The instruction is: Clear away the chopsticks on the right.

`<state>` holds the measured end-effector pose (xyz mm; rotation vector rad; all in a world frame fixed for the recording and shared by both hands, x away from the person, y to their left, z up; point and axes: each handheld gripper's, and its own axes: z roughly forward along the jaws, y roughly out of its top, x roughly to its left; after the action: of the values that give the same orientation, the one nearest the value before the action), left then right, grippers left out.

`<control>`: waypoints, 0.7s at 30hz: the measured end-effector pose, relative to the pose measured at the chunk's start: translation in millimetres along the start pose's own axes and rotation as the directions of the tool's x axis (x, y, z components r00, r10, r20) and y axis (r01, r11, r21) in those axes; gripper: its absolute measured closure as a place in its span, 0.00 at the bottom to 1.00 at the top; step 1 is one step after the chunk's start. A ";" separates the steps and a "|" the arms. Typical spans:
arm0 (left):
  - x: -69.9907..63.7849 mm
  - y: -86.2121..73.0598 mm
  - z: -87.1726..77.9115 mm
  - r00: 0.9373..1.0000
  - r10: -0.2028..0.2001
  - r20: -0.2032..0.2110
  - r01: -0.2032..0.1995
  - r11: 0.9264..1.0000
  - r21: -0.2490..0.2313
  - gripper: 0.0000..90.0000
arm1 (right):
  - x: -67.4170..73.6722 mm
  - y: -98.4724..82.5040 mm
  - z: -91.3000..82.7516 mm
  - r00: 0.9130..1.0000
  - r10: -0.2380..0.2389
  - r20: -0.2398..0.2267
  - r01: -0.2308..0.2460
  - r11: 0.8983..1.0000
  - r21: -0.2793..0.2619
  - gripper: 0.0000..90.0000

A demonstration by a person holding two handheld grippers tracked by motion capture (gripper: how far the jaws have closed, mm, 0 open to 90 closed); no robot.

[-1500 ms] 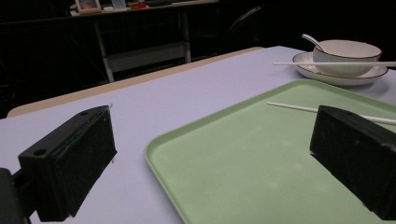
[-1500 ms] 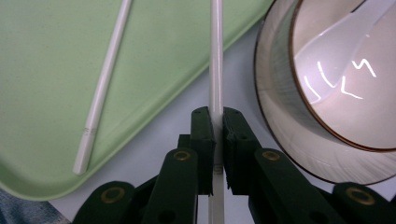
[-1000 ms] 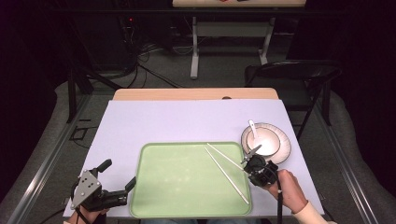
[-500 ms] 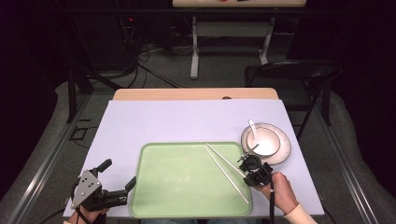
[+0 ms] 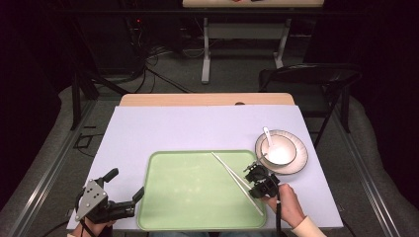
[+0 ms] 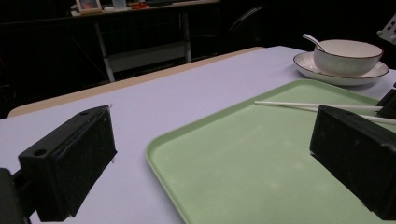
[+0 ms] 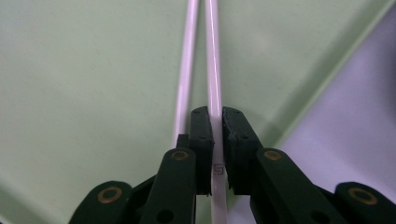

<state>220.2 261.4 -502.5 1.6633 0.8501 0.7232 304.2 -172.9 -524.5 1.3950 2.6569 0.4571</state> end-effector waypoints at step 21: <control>0.1 -0.1 0.5 1.000 0.002 0.001 -0.002 1.000 0.006 0.00 | -10.2 -5.2 -15.5 0.985 -0.171 0.007 0.171 0.978 -0.119 0.30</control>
<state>220.7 261.2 -502.7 1.6699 0.8504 0.7216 302.4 -187.3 -511.9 1.1227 2.6732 0.5882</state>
